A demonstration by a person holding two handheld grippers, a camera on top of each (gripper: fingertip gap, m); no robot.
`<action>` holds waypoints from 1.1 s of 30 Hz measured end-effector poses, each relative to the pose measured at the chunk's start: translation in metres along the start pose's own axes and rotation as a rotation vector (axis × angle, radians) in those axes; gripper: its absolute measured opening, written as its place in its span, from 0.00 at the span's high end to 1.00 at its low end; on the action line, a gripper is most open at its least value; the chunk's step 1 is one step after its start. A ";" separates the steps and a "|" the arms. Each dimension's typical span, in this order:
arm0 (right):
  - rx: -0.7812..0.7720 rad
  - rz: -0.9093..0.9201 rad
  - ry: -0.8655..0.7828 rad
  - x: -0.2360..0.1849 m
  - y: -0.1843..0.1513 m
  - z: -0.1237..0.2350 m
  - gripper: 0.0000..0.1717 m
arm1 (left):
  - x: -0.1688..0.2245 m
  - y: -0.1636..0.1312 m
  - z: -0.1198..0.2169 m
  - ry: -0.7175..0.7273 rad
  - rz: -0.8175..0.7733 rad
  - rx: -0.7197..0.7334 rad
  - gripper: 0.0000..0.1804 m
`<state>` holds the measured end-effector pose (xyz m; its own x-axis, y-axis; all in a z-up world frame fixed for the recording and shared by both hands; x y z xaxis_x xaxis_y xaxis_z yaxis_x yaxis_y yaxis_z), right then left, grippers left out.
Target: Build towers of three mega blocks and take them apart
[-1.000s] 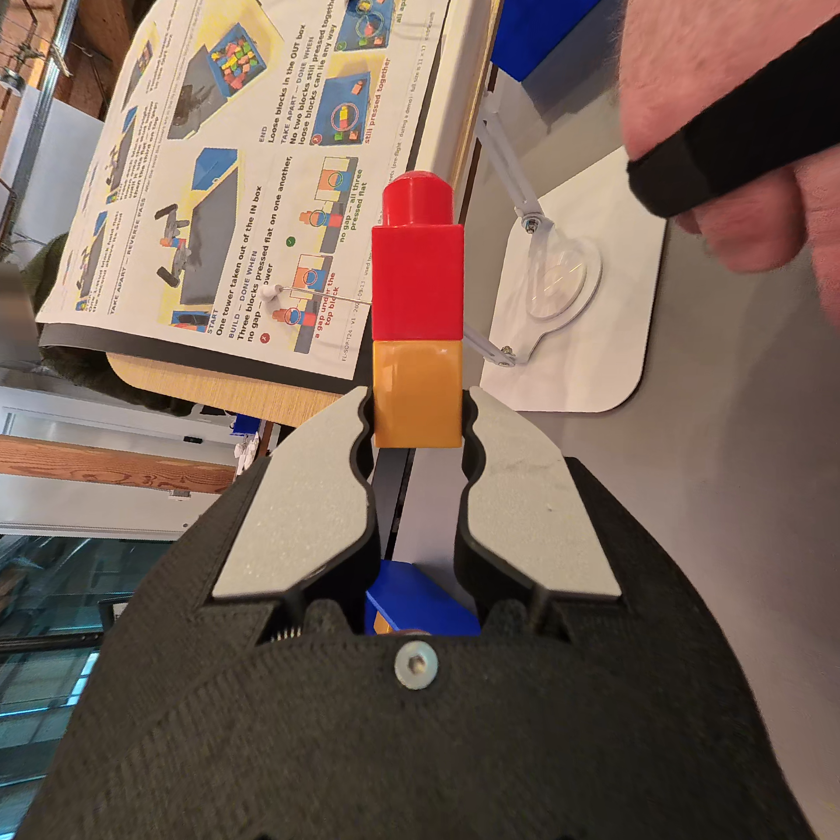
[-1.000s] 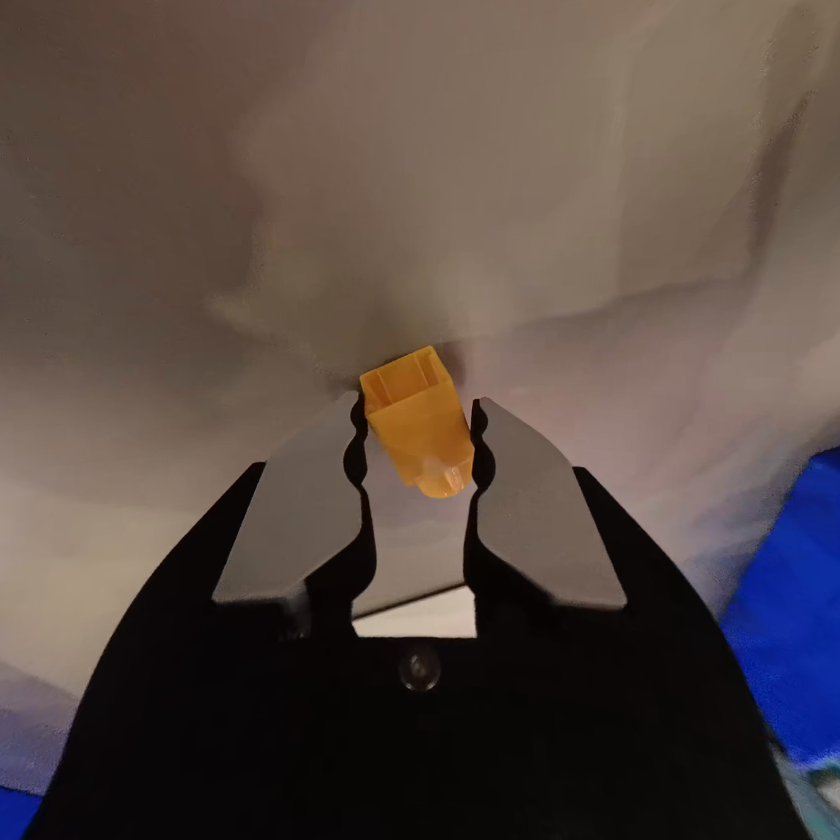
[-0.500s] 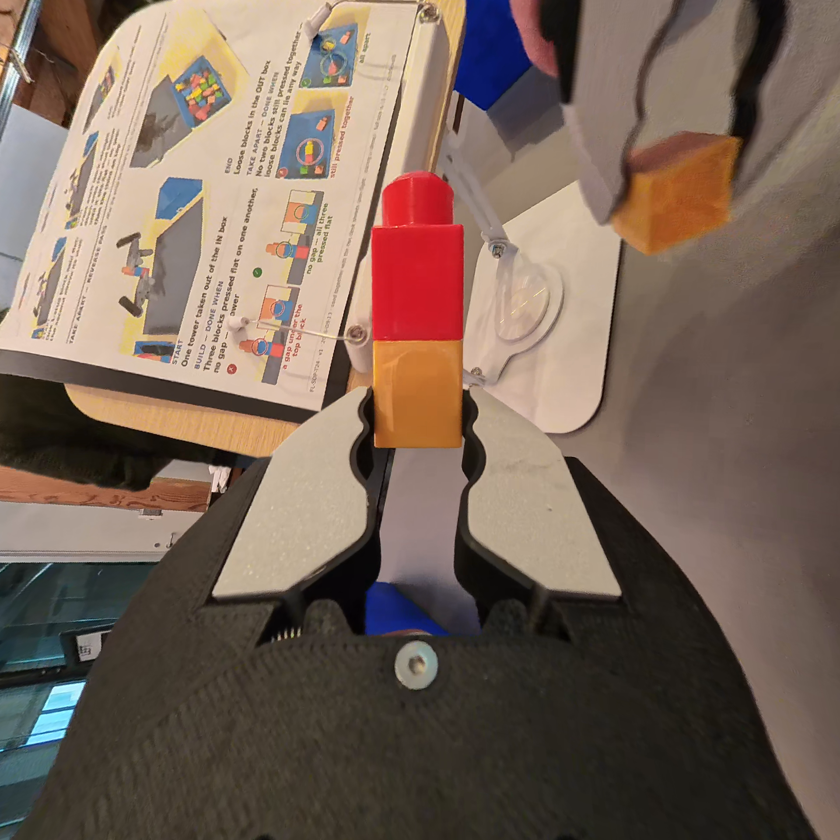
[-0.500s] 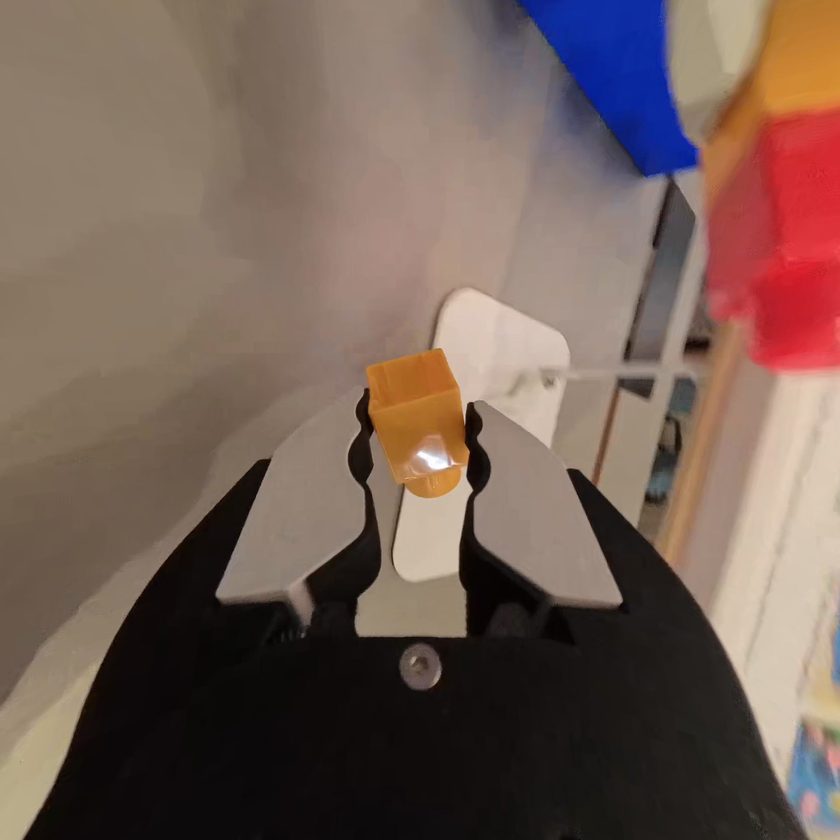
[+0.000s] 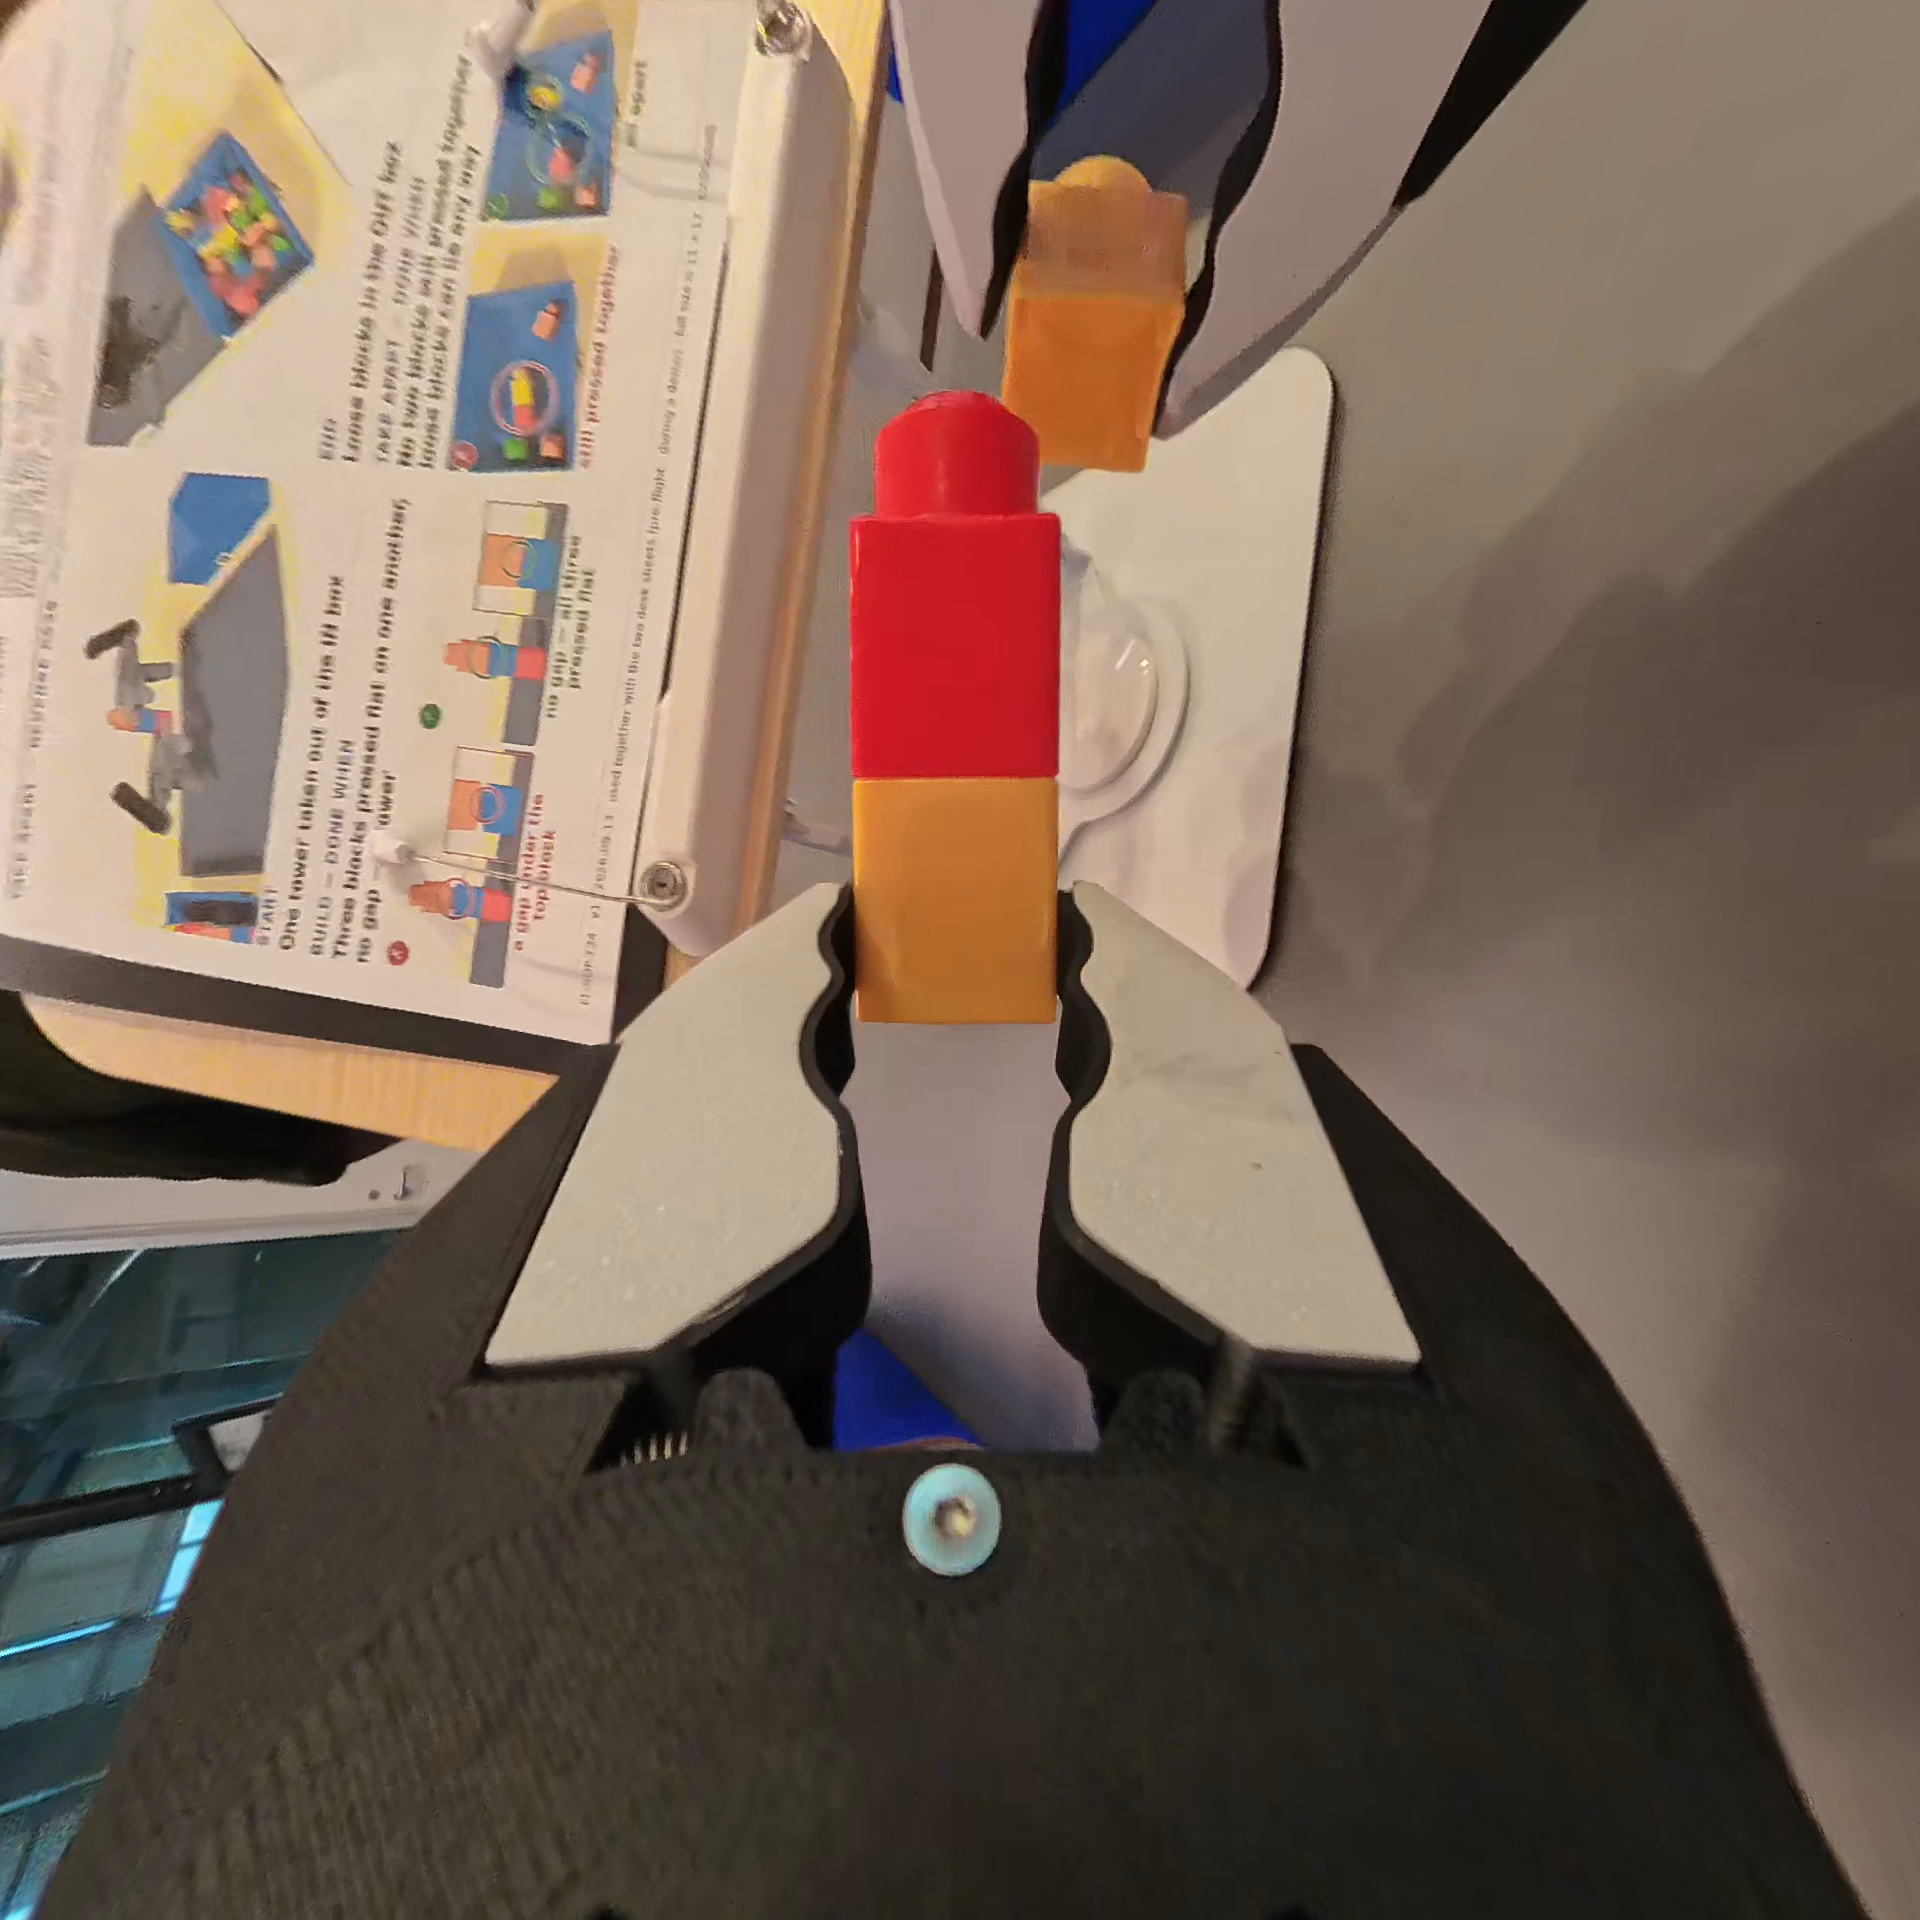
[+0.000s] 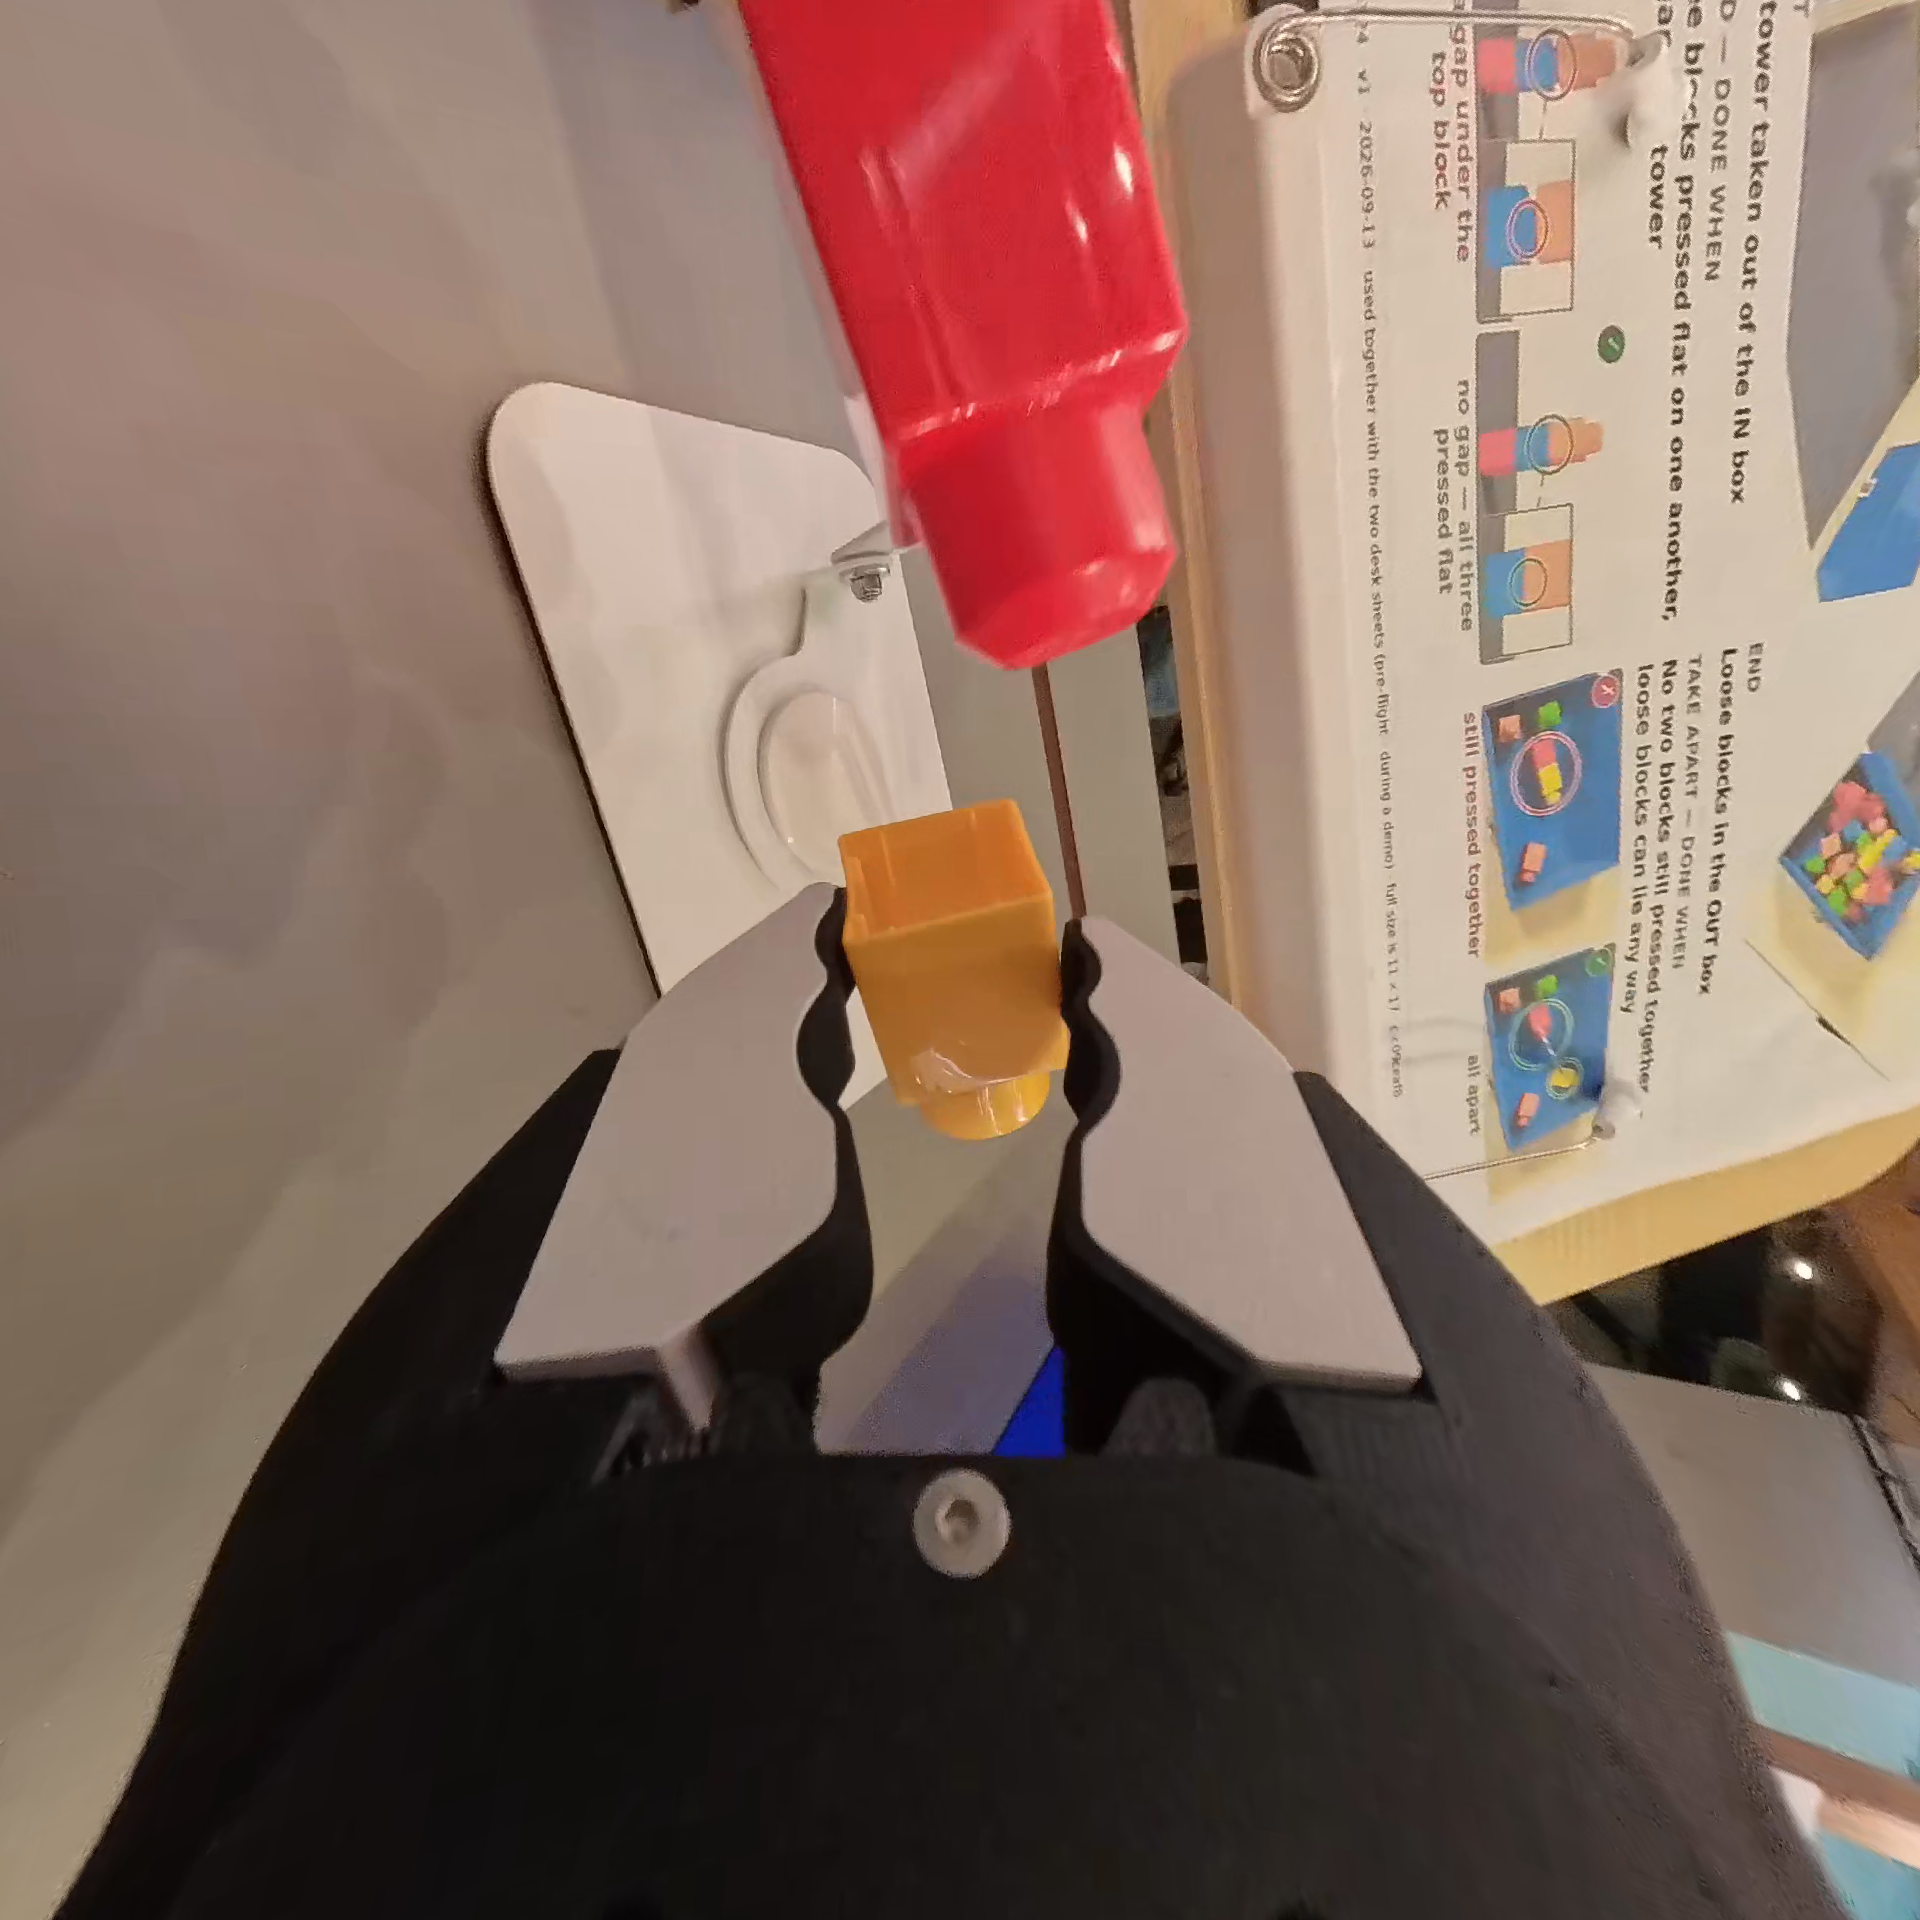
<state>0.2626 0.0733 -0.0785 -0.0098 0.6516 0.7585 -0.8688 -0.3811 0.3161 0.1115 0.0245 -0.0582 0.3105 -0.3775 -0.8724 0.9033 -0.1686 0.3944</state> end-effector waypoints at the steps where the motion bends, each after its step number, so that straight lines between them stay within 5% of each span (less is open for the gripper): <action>1: -0.011 0.000 -0.017 0.000 0.001 0.000 0.77 | 0.002 0.001 -0.002 0.004 -0.014 -0.019 0.80; 16: -0.092 0.052 -0.059 -0.002 0.011 -0.006 0.77 | 0.020 0.006 -0.017 0.024 -0.092 -0.125 0.80; 33: 0.026 0.027 0.001 -0.006 0.017 -0.004 0.78 | 0.022 0.016 -0.012 -0.018 -0.028 0.014 0.80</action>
<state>0.2454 0.0658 -0.0798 -0.0339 0.6417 0.7662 -0.8551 -0.4154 0.3101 0.1363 0.0245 -0.0750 0.2800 -0.3887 -0.8778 0.9072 -0.1919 0.3743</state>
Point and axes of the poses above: each gripper's, where its closed fingertips meet, z back along the fingers, y out of its top, x = y × z across the jaws, the point moved 6 cm from there along z, back along the fingers, and after that the axes turned 9 degrees about y, right-handed, at the moved point
